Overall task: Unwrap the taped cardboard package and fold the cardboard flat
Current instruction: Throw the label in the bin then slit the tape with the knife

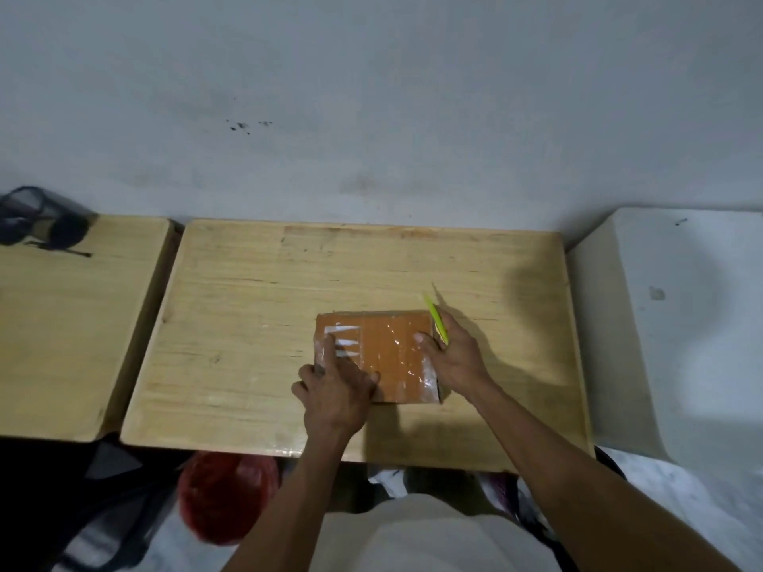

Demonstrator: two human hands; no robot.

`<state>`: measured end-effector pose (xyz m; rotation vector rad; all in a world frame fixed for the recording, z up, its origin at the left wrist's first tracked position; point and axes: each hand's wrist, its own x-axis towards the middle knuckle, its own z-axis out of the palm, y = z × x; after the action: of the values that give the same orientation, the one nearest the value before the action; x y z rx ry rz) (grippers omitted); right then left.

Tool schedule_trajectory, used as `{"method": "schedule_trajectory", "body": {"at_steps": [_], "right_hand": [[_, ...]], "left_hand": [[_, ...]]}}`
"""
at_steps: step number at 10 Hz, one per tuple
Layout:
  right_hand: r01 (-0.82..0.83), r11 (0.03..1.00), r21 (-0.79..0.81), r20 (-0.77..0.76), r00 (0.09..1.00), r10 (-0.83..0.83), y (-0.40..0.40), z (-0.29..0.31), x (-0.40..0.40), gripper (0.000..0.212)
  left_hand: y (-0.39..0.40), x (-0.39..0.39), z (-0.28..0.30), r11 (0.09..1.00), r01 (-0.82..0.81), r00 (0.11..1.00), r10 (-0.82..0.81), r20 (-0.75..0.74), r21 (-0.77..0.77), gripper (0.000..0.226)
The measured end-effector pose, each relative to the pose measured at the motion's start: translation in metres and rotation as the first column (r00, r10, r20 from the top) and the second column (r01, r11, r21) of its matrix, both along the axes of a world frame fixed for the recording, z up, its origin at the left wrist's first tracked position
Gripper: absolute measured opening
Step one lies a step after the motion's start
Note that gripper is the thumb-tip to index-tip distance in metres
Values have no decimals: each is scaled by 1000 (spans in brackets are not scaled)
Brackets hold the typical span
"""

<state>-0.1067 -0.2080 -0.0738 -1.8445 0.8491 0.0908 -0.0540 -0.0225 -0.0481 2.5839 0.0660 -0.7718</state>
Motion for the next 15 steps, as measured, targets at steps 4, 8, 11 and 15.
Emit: {"method": "schedule_trajectory", "body": {"at_steps": [4, 8, 11, 15], "right_hand": [[133, 983, -124, -34, 990, -138, 48, 33, -57, 59], [138, 973, -185, -136, 977, -165, 70, 38, -51, 58], [142, 967, -213, -129, 977, -172, 74, 38, -46, 58], [152, 967, -204, -119, 977, -178, 76, 43, -45, 58]], "left_hand": [[-11, 18, -5, 936, 342, 924, -351, 148, 88, 94], [-3, 38, -9, 878, 476, 877, -478, 53, 47, 92], [-2, 39, -7, 872, 489, 871, -490, 39, 41, 92], [-2, 37, -6, 873, 487, 872, -488, 38, 30, 92]]}}
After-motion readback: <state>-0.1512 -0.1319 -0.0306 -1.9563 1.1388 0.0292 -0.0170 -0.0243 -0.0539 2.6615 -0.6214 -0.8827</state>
